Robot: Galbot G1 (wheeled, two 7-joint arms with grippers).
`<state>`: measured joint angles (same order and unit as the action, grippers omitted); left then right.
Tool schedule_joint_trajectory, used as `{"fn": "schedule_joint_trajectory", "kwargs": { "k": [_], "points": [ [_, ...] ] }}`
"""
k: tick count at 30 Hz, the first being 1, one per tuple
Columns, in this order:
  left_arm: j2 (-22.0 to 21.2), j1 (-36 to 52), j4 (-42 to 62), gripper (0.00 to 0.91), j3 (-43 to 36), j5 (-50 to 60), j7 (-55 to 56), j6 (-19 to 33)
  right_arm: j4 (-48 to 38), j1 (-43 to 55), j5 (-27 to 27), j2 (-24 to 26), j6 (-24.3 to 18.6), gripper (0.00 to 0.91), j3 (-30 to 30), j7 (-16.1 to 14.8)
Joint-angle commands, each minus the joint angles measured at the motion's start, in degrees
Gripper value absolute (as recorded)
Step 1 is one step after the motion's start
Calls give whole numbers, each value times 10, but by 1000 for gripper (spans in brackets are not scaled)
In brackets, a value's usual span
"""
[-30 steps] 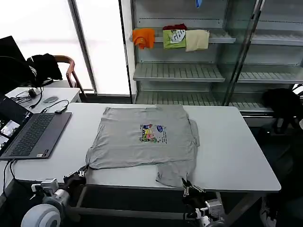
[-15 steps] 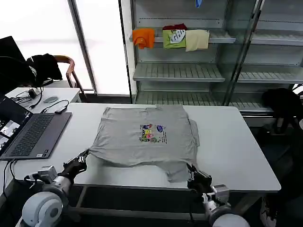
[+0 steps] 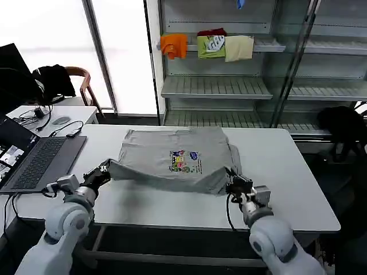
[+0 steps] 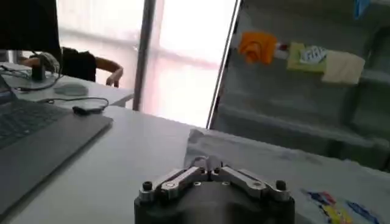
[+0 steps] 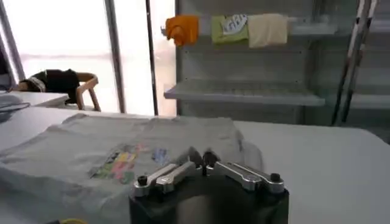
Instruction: Fold and organize the clothes.
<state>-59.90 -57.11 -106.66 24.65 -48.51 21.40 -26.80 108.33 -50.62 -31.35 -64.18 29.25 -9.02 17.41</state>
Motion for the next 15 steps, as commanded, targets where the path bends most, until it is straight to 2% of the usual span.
{"fn": "schedule_joint_trajectory", "kwargs": {
  "k": [1,4,15],
  "points": [
    [-41,126,133,10,-63,33,9,2,-130,106,12,-11,-14,0,20,-33],
    [-44,131,152,10,-65,38,8,6,-162,126,22,-19,-31,0,30,-38],
    [-46,128,172,20,-63,53,5,10,-226,152,43,-37,-46,0,60,-50]
  ]
}}
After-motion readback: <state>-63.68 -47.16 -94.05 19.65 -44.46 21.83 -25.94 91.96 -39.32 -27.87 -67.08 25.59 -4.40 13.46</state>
